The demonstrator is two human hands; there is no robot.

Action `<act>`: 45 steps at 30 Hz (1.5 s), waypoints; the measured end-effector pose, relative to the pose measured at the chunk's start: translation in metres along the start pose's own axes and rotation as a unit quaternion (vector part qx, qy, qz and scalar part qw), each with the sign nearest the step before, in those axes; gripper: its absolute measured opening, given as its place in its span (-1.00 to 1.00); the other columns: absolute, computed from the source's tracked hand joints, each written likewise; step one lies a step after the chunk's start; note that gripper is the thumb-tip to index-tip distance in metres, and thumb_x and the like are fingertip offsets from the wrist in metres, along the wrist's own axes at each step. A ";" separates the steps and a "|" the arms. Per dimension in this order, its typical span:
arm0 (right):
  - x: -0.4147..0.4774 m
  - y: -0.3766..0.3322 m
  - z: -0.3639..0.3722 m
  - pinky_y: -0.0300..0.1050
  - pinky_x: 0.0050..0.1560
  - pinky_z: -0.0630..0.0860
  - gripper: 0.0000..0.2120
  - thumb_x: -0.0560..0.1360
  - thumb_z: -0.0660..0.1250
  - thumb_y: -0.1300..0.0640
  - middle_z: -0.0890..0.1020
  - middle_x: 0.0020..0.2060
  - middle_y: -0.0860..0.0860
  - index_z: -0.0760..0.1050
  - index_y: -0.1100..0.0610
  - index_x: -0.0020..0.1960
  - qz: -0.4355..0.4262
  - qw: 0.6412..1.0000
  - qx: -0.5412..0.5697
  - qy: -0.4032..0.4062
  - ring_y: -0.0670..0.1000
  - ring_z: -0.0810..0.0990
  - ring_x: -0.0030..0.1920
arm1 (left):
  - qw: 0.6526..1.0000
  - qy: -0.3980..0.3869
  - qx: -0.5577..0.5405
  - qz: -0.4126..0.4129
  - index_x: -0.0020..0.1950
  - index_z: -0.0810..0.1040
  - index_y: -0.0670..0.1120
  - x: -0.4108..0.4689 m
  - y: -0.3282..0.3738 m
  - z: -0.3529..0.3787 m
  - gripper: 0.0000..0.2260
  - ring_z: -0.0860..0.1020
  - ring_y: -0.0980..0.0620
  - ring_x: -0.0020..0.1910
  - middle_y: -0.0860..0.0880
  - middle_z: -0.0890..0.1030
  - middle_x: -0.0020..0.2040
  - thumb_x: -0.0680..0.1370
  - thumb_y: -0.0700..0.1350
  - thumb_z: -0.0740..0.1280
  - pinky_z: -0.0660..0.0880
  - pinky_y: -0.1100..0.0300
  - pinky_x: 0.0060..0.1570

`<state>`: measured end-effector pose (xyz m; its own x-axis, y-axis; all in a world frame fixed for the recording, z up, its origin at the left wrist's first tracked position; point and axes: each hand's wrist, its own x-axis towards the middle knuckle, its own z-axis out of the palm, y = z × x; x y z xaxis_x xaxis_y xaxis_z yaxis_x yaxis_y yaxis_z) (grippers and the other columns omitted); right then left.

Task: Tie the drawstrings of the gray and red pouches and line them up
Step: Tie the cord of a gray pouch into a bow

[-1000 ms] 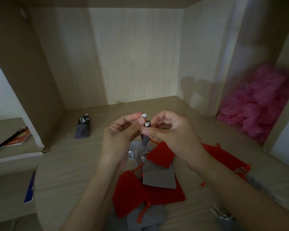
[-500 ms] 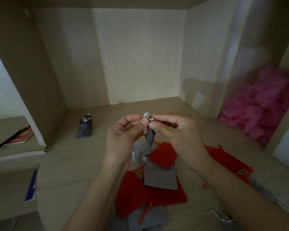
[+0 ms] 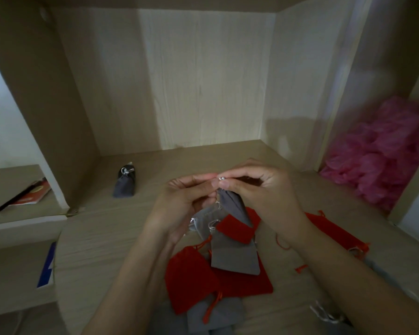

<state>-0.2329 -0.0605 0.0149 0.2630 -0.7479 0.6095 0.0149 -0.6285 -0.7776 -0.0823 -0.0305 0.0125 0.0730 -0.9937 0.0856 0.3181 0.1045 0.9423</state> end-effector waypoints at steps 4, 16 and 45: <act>0.002 -0.005 -0.003 -0.18 -0.12 0.57 -0.91 0.33 0.49 0.15 0.69 -0.20 0.02 0.68 0.05 -0.17 0.007 0.999 0.030 -0.045 0.00 0.67 -0.15 | 0.999 -0.042 0.013 0.004 -0.26 0.70 -0.12 0.001 0.001 -0.004 -0.87 0.52 0.16 -0.42 -0.03 0.65 -0.33 0.27 -0.26 0.39 0.51 0.38 -0.31; -0.001 -0.015 0.000 -0.31 -0.28 0.54 -0.74 0.17 0.53 0.07 0.69 -0.31 -0.01 0.64 0.06 -0.16 0.081 0.994 0.047 -0.047 -0.11 0.63 -0.31 | 0.986 -0.103 0.102 0.081 -0.26 0.71 -0.08 -0.004 0.009 -0.011 -0.87 0.60 0.12 -0.30 -0.03 0.68 -0.28 0.28 -0.24 0.40 0.52 0.35 -0.26; 0.004 -0.031 -0.010 -0.29 -0.27 0.52 -0.87 0.13 0.51 0.12 0.65 -0.36 0.00 0.64 0.09 -0.32 0.192 0.960 0.175 -0.102 -0.10 0.62 -0.31 | 0.969 -0.092 0.080 0.216 -0.26 0.67 -0.04 -0.011 0.007 -0.002 -0.85 0.62 0.11 -0.27 0.00 0.67 -0.29 0.22 -0.19 0.55 0.53 0.31 -0.21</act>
<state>-0.2424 -0.0463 0.0427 0.4975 -0.8301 0.2519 0.1933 -0.1770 -0.9650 -0.0789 -0.0185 0.0174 -0.0069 -0.8511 0.5249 0.1445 0.5186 0.8427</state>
